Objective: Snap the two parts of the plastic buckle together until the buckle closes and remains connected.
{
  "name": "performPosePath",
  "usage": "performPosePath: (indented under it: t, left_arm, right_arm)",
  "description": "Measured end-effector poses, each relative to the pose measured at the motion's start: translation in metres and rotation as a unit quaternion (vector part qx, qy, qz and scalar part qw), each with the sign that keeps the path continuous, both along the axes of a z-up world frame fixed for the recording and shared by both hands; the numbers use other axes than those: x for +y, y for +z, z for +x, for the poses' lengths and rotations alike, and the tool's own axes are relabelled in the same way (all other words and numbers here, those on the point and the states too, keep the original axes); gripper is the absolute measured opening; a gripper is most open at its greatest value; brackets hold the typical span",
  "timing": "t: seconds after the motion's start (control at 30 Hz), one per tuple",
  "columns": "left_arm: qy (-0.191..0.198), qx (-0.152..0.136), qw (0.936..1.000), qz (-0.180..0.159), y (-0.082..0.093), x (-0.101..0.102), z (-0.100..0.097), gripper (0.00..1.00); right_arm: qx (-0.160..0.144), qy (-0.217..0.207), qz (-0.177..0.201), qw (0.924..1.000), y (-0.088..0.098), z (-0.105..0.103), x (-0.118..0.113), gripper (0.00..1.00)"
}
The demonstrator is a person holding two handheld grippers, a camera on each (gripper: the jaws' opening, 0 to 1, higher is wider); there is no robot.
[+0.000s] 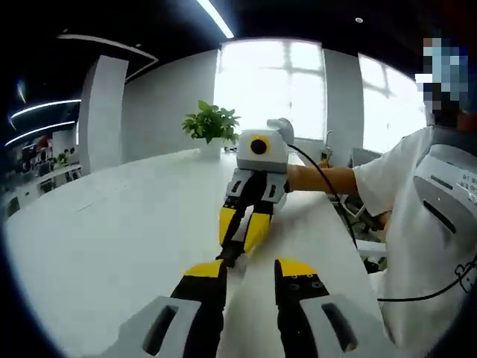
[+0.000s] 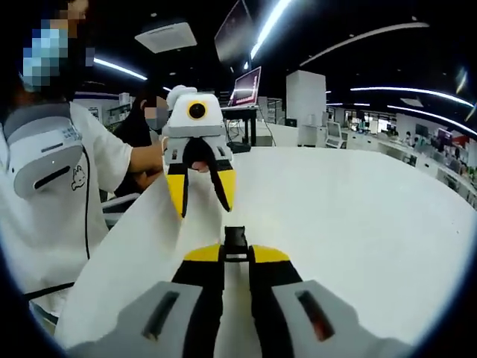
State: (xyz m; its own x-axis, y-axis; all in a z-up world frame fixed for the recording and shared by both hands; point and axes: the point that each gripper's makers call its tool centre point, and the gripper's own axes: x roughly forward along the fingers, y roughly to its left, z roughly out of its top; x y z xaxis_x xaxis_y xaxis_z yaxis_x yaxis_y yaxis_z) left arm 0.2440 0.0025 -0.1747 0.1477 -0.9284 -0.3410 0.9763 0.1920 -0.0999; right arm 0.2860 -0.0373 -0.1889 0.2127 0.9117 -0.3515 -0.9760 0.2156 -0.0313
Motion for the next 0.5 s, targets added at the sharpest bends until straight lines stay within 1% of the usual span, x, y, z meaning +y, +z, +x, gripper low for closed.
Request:
performPosePath:
  t: [0.1, 0.17, 0.23, 0.3, 0.5]
  left_arm:
    - [0.009, 0.001, 1.0, 0.0, 0.0, 0.003, 0.001, 0.24]
    - [0.017, 0.0, 0.9998, 0.002, -0.002, 0.005, 0.003, 0.24]
    - [0.024, -0.003, 0.9997, 0.002, -0.003, 0.008, 0.005, 0.23]
    - [0.045, -0.015, 0.9989, 0.006, -0.004, 0.011, 0.014, 0.23]
    - [0.061, -0.009, 0.9981, -0.009, -0.002, 0.016, 0.017, 0.23]
  right_arm:
    - [-0.005, 0.0, -0.006, 1.0, -0.001, 0.012, -0.001, 0.11]
    - [-0.007, 0.004, -0.003, 1.0, 0.0, 0.02, -0.001, 0.11]
    - [-0.01, 0.005, -0.001, 0.9999, 0.001, 0.029, 0.0, 0.11]
    - [-0.013, 0.002, 0.0, 0.9999, 0.003, 0.04, -0.002, 0.11]
    - [-0.017, 0.001, -0.002, 0.9999, 0.007, 0.074, -0.006, 0.11]
